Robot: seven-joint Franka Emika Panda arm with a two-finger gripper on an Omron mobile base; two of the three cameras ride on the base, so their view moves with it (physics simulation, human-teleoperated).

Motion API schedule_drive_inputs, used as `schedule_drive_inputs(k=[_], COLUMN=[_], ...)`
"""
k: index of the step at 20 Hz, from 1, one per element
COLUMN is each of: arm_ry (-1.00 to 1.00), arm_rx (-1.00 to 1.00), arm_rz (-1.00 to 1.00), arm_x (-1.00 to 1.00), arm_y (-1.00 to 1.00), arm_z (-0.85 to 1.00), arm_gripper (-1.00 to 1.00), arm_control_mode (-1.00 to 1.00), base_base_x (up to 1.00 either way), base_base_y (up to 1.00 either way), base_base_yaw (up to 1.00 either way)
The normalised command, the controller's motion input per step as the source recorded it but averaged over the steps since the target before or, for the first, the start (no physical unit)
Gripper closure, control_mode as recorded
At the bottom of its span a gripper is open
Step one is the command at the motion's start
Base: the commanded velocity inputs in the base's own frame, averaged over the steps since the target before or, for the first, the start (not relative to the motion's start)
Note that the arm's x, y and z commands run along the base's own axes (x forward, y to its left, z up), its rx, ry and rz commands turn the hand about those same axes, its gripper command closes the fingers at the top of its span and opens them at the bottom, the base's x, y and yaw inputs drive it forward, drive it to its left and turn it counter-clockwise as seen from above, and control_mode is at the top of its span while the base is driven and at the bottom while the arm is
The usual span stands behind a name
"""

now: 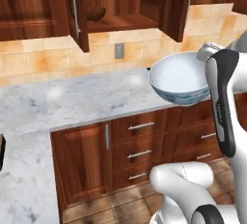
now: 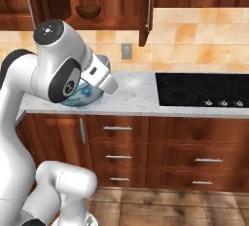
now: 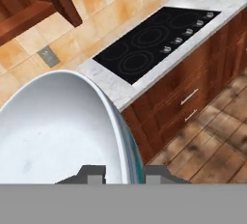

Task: Take the smaller bowl and place it next to the appetizer plate on the dining counter , and place the larger bowl next to the plate with cooked food.

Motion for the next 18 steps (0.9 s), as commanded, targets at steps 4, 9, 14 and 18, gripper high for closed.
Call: schedule_drive_inputs(k=[4,9,14,18], arm_ry=[0.00,0.00,0.00,0.00], arm_rx=[0.00,0.00,0.00,0.00], arm_rz=[0.00,0.00,0.00,0.00], arm_x=[0.00,0.00,0.00,0.00], arm_y=[0.00,0.00,0.00,0.00], arm_z=[0.00,0.00,0.00,0.00], arm_gripper=[1.00,1.00,1.00,1.00], arm_control_mode=[1.00,1.00,1.00,1.00], base_base_x=[-0.87,-0.60,-0.32,-0.28], base_base_y=[-0.41,-0.29,-0.24,-0.04], base_base_yaw=[-0.47,-0.54,-0.53,-0.49])
